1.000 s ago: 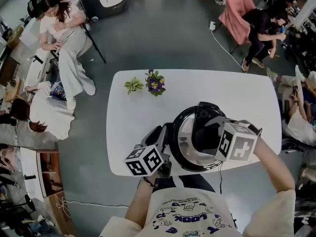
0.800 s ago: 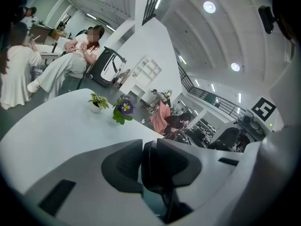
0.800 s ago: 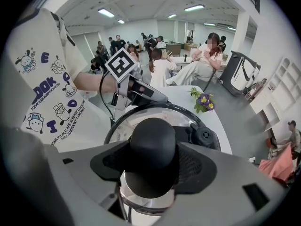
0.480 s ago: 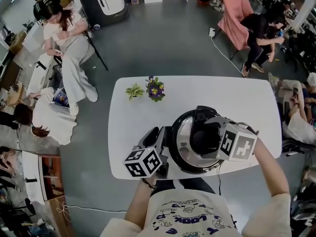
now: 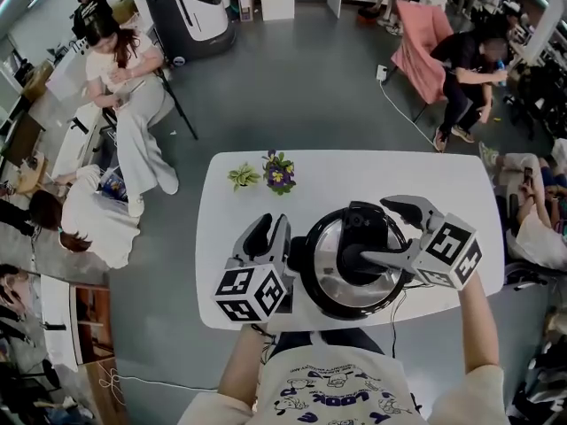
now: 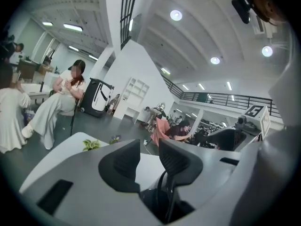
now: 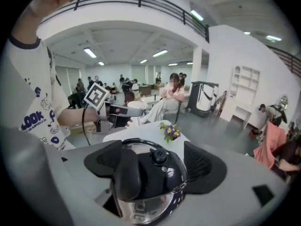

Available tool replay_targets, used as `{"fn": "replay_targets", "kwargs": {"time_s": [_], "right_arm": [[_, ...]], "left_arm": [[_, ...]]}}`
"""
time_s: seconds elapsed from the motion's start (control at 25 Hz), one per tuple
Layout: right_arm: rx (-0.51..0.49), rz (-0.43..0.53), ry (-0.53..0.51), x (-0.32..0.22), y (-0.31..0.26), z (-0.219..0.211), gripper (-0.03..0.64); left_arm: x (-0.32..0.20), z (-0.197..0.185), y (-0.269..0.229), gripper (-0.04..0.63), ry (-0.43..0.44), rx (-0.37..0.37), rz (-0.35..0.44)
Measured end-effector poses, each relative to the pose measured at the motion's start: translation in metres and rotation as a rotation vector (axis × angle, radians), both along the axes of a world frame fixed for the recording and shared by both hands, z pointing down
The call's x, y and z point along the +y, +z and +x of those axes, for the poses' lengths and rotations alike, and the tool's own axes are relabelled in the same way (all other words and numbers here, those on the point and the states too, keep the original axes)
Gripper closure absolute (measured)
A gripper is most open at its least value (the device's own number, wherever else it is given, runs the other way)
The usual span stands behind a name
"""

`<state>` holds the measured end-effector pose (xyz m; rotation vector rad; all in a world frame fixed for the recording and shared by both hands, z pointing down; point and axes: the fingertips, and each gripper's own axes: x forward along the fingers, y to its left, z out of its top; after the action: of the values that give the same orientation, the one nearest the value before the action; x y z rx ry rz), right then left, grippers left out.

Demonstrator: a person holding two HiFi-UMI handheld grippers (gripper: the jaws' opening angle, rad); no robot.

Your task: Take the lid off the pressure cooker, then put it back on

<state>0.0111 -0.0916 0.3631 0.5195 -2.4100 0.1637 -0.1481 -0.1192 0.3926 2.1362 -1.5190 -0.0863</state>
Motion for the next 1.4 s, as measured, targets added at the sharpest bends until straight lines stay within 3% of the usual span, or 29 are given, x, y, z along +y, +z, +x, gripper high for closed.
{"fn": "replay_targets", "kwargs": {"time_s": [0.36, 0.56, 0.8, 1.08, 1.4], "right_arm": [[-0.45, 0.359, 0.486, -0.037, -0.092, 0.039, 0.38], [-0.558, 0.486, 0.702, -0.036, -0.116, 0.068, 0.495], [-0.559, 0.544, 0.793, -0.028, -0.116, 0.076, 0.583], [-0.483, 0.559, 0.835, -0.021, -0.103, 0.069, 0.601], [-0.494, 0.528, 0.846, -0.021, -0.092, 0.065, 0.603]], "left_arm": [[-0.012, -0.003, -0.076, 0.521, -0.048, -0.147, 0.221], [-0.01, 0.0, -0.108, 0.575, -0.062, -0.171, 0.303], [-0.004, 0.006, -0.125, 0.581, -0.077, -0.234, 0.36], [0.0, 0.011, -0.125, 0.581, -0.082, -0.213, 0.358], [0.003, 0.006, -0.117, 0.581, -0.091, -0.213, 0.346]]}}
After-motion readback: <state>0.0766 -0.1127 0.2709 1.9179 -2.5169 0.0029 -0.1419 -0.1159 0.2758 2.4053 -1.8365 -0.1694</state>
